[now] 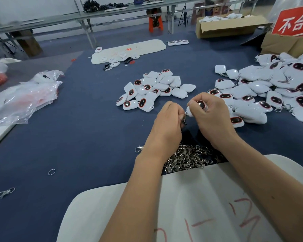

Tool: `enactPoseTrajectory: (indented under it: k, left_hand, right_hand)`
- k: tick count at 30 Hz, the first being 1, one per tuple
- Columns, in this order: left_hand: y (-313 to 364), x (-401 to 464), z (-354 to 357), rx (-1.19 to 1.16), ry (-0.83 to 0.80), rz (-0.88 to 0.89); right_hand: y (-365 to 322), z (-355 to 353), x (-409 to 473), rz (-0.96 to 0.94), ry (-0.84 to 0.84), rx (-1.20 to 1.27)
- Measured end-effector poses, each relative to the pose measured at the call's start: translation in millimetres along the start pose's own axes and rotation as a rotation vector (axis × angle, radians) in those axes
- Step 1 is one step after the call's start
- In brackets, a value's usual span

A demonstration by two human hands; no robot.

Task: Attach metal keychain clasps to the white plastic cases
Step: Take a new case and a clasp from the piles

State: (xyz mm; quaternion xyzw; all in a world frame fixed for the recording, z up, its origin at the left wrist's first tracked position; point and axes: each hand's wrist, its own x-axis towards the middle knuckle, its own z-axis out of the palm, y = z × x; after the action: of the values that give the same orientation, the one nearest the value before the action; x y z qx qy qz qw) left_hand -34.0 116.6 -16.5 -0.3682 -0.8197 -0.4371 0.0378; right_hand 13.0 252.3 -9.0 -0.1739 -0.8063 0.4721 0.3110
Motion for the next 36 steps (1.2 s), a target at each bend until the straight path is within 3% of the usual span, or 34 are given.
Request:
enactPoseTrajectory:
  k: [28,30,36]
  left_hand:
    - [6.8,-0.9,0.1,0.036,-0.017,-0.065]
    - [4.0,-0.1,2.9,0.019,0.019,-0.055]
    - [0.0,4.3,-0.3,-0.151,0.166,0.081]
  right_hand:
    - [-0.6,-0.4,-2.3,-0.041,-0.028,-0.07]
    - [1.7,0.1,-1.2,0.012,-0.027,-0.005]
    - [1.5,3.3,1.9,0.276,-0.068,0.49]
